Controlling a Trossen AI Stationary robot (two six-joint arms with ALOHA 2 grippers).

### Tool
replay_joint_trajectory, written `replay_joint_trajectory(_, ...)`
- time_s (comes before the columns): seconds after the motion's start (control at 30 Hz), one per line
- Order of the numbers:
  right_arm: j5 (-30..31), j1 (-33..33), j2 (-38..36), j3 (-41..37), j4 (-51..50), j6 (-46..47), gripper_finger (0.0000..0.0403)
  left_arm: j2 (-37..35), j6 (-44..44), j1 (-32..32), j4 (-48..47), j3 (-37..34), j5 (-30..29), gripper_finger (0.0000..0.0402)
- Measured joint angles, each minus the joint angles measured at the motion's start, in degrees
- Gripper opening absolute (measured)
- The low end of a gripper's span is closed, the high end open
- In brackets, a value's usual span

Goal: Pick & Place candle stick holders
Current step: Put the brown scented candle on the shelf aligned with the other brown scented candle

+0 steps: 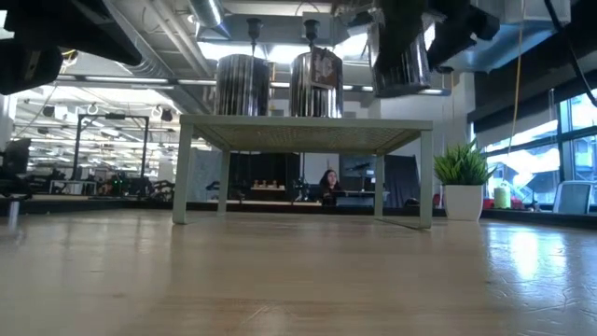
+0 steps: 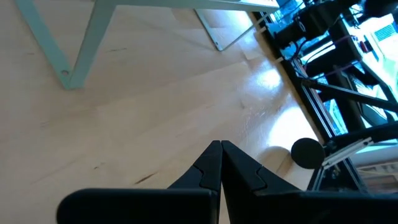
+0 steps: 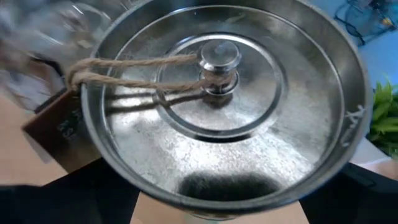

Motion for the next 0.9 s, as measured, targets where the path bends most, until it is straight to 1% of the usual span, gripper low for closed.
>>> replay_joint_trajectory(0.2, -0.12, -0.87, -0.2, -4.7, 1.56, 4.8, 0.0342, 0.0, -0.02, -0.73, -0.02, 0.0, 0.13, 0.0002)
replay_joint_trajectory(0.3, 2.65, -0.85, -0.2, -4.99, 1.74, 6.69, 0.0342, 0.0, -0.26, -1.05, -0.02, 0.0, 0.23, 0.0002)
replay_joint_trajectory(0.37, 4.64, -0.85, -0.2, -4.99, 2.37, 6.89, 0.0342, 0.0, -0.29, -1.14, -0.02, 0.0, 0.35, 0.0002)
replay_joint_trajectory(0.43, 5.27, -1.1, -0.2, -4.99, 2.66, 7.05, 0.0342, 0.0, -0.31, -1.14, -0.02, 0.0, 0.68, 0.0002)
replay_joint_trajectory(0.77, 6.33, -1.9, -0.2, -5.98, 8.34, 6.76, 0.0342, 0.0, -0.28, -1.25, 0.07, 0.0, 1.7, 0.0002)
replay_joint_trajectory(0.9, 5.25, -2.38, -0.2, -7.48, 10.21, 6.76, 0.0342, 0.0, -0.04, -1.56, 0.28, 0.0, 1.7, 0.0002)
